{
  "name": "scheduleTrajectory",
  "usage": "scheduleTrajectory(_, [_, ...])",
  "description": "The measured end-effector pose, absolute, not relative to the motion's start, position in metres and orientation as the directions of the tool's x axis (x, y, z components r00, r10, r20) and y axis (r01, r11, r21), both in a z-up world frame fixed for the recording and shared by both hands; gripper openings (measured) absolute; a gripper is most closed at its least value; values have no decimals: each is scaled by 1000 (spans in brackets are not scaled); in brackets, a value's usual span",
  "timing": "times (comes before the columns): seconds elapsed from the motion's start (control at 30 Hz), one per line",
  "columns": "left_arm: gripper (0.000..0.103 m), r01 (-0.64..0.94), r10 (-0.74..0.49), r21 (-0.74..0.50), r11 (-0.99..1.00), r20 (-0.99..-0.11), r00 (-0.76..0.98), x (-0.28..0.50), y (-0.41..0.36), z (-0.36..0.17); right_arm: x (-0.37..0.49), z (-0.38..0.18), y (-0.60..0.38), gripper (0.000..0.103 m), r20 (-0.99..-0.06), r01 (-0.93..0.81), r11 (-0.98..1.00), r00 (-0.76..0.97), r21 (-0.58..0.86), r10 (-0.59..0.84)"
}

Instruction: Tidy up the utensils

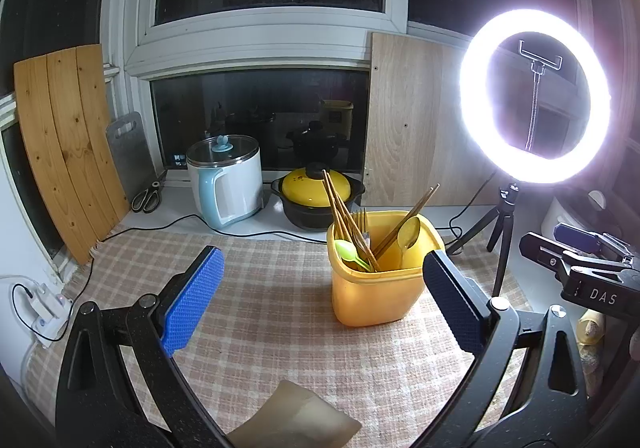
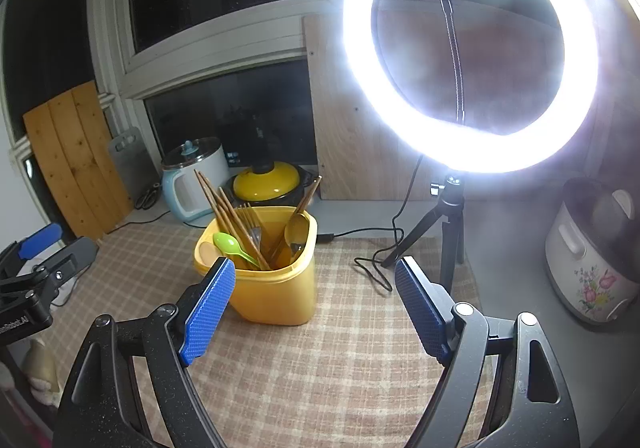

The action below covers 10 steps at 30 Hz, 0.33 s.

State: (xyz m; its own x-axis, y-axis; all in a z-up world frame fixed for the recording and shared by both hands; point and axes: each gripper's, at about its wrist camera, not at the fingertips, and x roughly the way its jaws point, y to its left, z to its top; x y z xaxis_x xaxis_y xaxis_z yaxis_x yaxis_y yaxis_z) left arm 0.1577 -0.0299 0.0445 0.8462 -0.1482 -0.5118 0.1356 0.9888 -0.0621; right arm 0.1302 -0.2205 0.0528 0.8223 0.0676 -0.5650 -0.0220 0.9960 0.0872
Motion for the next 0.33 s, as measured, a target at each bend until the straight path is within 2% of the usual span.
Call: scheduleTrajectory(0.33, [101, 144, -145, -39, 989, -494, 857, 158, -27, 44, 130, 49, -222, 82, -577, -8, 995, 814, 101, 65])
